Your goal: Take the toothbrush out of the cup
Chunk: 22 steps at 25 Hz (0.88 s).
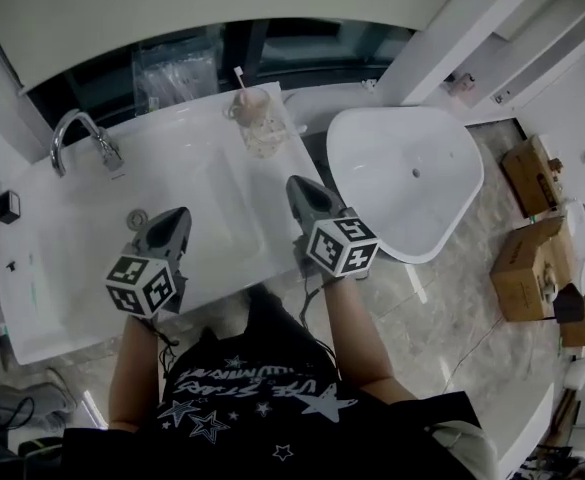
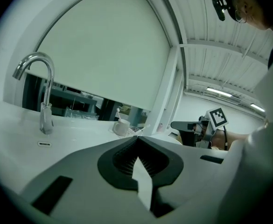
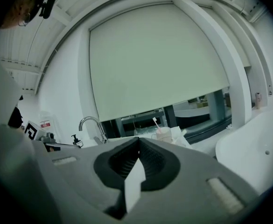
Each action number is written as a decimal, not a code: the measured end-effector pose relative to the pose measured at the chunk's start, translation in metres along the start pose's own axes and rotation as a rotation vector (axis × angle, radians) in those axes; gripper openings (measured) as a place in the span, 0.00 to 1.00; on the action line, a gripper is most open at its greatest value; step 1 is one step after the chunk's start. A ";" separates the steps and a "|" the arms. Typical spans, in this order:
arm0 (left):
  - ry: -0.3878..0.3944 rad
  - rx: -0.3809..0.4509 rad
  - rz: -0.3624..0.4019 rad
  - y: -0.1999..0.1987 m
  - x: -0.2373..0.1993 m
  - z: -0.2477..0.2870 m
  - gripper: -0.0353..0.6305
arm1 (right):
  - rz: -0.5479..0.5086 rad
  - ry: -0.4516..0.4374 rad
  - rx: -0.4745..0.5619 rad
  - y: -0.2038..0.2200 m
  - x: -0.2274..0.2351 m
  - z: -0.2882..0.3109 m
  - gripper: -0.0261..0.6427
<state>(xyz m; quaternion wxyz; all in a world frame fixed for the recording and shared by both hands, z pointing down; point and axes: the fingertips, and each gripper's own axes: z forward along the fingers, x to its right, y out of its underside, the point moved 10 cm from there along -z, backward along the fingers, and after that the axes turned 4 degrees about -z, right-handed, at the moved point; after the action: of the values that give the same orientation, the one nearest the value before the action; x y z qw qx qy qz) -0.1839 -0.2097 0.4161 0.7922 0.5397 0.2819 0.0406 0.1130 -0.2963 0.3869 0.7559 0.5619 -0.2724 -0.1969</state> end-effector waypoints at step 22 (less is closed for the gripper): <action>-0.206 0.055 -0.031 -0.055 -0.010 0.158 0.06 | -0.096 -0.251 -0.067 -0.081 0.194 0.163 0.04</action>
<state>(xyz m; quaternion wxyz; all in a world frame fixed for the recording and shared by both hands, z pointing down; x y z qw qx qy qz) -0.1281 -0.3672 0.4129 0.8024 0.5581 0.2084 -0.0351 0.1610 -0.5578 0.3818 0.7239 0.5199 -0.3308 -0.3104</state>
